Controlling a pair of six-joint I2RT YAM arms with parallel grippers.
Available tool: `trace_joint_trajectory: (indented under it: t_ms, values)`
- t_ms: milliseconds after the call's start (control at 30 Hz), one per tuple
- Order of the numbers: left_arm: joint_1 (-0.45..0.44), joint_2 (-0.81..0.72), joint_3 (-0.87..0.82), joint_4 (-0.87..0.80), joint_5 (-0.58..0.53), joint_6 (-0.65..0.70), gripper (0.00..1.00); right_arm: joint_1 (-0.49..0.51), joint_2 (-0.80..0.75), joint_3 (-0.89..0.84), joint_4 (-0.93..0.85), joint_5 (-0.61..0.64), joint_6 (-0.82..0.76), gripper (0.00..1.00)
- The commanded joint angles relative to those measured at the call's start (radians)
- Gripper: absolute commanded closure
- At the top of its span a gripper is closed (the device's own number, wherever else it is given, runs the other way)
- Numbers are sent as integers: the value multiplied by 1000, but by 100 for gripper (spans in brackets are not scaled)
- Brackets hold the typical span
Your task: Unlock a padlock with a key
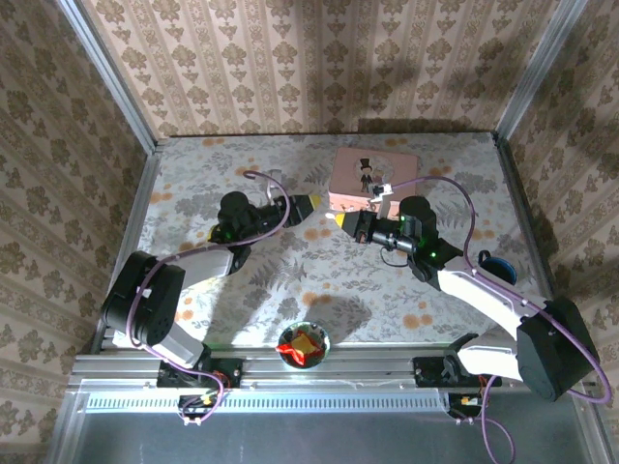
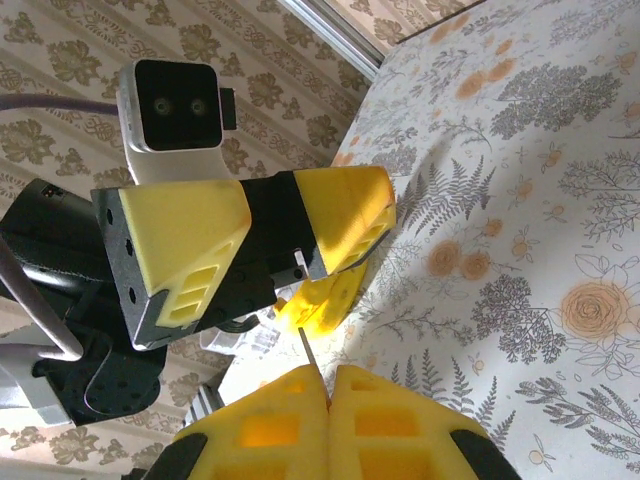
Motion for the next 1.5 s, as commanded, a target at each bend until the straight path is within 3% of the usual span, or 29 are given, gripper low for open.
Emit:
trace_joint_trajectory:
  t_ms: [0,433,767,1100,1467]
  values:
    - [-14,-34,43,-29,-14,40,28,-5,-6,-12,52,2,15,100]
    - [-38,-52,84,-120,11,69,34,2,-9,-21,88,-12,31,100]
    - [-75,-93,89,-238,59,160,47,6,-5,-12,125,-20,52,100]
    - [-78,-108,82,-182,70,132,55,20,43,-2,178,-38,83,100]
    - [-65,-94,73,-107,66,74,75,25,114,29,231,-76,112,100]
